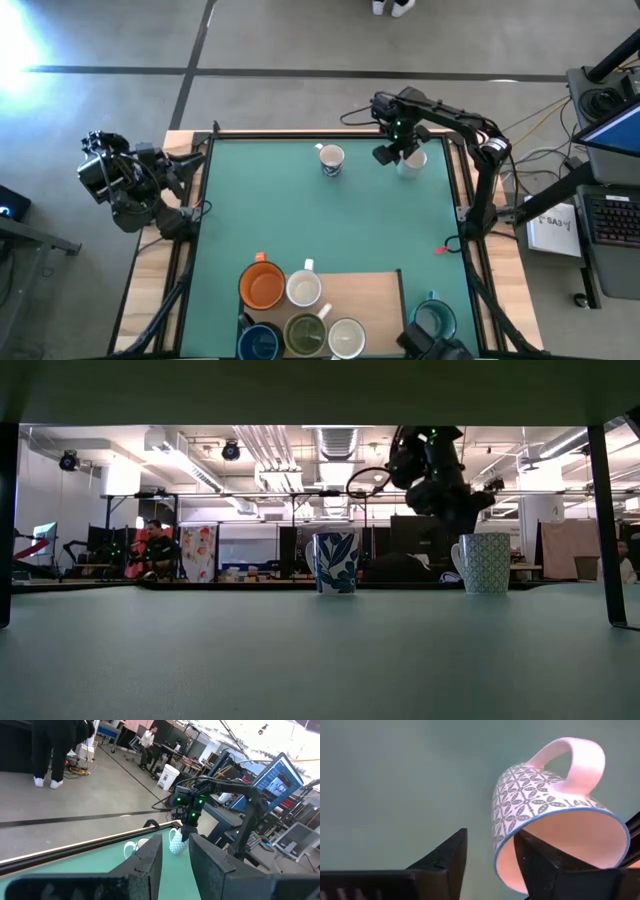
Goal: Place coffee mugs
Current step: Put the green patterned mug on the shelf
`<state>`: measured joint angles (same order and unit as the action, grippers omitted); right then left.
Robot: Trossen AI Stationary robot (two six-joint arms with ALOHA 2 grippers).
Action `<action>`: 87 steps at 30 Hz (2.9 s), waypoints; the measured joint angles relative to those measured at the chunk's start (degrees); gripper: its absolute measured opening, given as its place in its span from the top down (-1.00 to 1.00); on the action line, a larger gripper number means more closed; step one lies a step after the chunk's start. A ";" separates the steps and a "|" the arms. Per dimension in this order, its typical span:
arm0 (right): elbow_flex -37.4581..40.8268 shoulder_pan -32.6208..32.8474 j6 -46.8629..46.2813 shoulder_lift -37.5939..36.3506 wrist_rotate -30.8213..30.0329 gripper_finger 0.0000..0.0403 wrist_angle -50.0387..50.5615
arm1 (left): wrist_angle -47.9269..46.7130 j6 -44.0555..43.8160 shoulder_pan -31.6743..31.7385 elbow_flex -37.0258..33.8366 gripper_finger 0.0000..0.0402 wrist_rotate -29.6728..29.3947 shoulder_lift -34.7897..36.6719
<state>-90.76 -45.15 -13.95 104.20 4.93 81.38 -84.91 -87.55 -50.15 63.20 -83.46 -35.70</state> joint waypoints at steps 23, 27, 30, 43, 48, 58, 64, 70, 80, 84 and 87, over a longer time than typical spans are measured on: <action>1.20 14.54 44.35 -1.13 -5.65 0.93 -0.82 | 0.34 0.00 0.00 0.00 0.61 0.00 -0.03; 1.20 20.32 51.60 -1.36 -8.30 0.93 -2.64 | 0.38 0.00 0.00 0.00 0.61 0.00 -0.11; 1.20 24.18 56.63 -1.36 -8.69 0.93 -4.48 | 0.46 0.00 0.02 0.00 0.61 0.00 -0.11; 1.20 34.74 65.06 -1.36 -13.42 0.93 -11.39 | 0.51 0.00 0.01 0.00 0.61 0.51 -0.20; 1.20 38.23 65.02 -1.36 -10.28 0.93 -11.33 | 0.49 0.02 -0.01 -0.02 0.61 1.92 -0.22; 1.20 44.22 61.42 -1.36 -6.71 0.93 -11.30 | 0.49 1.87 -0.01 -0.02 0.61 1.99 -0.22; 1.18 44.50 54.78 -1.36 -3.61 0.92 -11.54 | 0.49 3.02 0.00 -0.02 0.61 3.70 -0.22; 1.20 44.60 45.26 -1.36 -2.26 0.72 -11.37 | 0.47 3.10 0.01 -0.02 0.61 5.01 -0.22; -2.46 44.68 26.11 -1.48 -1.60 0.38 -7.88 | 0.89 3.69 0.02 -0.02 0.61 5.80 -0.20; -4.57 44.65 10.14 -1.67 -1.28 0.31 -5.99 | 1.40 3.67 0.01 -0.02 0.61 6.24 -0.20; -4.87 44.37 -5.60 -1.73 -1.36 0.28 -6.23 | 1.41 3.69 0.02 -0.02 0.61 6.23 -0.20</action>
<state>-95.64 -0.78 -19.55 102.47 3.57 75.16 -83.50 -83.85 -50.13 63.18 -77.23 -35.90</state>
